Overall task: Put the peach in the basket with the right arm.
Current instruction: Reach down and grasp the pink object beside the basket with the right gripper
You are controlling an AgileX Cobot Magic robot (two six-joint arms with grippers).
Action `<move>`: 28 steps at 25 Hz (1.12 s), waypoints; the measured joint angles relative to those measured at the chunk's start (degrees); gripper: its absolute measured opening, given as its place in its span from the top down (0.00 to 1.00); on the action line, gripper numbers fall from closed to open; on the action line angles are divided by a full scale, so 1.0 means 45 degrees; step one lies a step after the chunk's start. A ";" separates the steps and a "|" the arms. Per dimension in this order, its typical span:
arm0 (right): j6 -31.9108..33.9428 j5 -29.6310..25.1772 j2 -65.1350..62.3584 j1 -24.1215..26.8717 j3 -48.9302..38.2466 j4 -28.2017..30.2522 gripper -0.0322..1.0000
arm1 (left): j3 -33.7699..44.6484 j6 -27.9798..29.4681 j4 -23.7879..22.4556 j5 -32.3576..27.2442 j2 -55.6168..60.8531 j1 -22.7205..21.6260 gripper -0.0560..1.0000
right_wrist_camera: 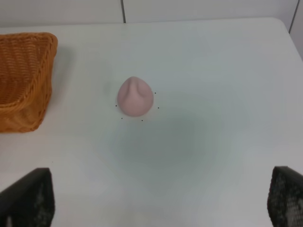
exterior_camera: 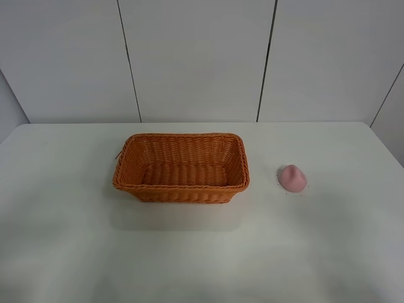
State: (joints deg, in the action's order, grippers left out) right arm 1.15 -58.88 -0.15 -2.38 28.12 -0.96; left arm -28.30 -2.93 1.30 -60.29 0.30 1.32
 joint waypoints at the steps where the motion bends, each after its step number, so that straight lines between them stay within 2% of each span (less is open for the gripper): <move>1: 0.0000 0.0000 0.0000 0.0000 0.0000 0.0000 0.30 | 0.0000 0.0000 0.0000 0.0000 0.0000 0.0000 0.01; 11: 0.0000 0.0000 0.0000 0.0000 0.0000 0.0000 0.30 | 0.0000 0.0000 0.0000 0.0000 0.0000 0.0000 0.01; 14: 0.0178 -0.0043 0.0811 0.0000 0.0358 0.0000 0.30 | 0.0000 0.0000 0.0000 0.0000 0.0000 0.0000 0.01; 18: 0.0490 0.0006 0.3473 0.0000 0.1601 -0.0013 0.30 | 0.0000 0.0000 0.0000 0.0000 0.0000 0.0000 0.01; 28: 0.0528 -0.0006 1.2238 0.0000 0.5527 -0.0064 0.30 | 0.0000 0.0000 0.0000 0.0000 0.0000 0.0000 0.01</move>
State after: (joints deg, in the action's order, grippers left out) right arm 3.52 -58.91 54.93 -2.38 53.00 -1.25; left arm -28.30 -2.93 1.30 -60.29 0.30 1.32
